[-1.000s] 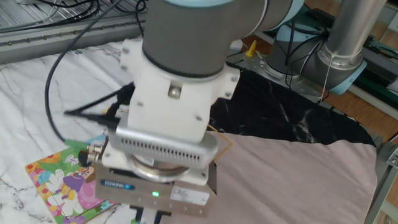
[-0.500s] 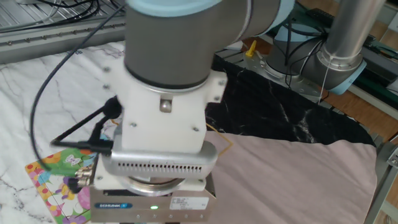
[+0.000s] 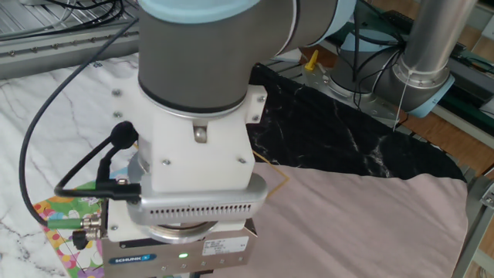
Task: Assemble one piece of a puzzle
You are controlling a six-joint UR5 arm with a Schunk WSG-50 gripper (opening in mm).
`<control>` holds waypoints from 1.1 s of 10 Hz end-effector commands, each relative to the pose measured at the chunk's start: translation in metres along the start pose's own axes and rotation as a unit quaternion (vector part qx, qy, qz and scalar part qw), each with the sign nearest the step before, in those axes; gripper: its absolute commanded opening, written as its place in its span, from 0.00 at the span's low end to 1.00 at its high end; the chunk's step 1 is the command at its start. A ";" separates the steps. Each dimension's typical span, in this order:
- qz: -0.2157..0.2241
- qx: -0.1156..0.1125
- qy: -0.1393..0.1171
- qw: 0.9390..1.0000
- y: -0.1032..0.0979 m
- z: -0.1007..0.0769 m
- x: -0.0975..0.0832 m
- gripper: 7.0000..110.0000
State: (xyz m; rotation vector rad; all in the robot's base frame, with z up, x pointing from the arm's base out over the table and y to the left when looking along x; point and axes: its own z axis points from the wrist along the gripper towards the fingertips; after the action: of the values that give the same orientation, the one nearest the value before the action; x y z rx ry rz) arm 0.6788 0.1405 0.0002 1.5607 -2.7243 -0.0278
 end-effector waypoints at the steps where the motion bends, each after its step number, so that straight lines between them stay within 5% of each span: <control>1: -0.019 -0.003 -0.005 1.000 0.003 0.005 0.000 0.36; 11: -0.039 -0.016 -0.006 0.999 -0.001 0.012 0.007 0.36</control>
State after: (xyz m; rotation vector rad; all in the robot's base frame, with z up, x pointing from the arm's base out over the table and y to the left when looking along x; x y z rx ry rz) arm 0.6771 0.1328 -0.0108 1.6713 -2.6510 -0.0626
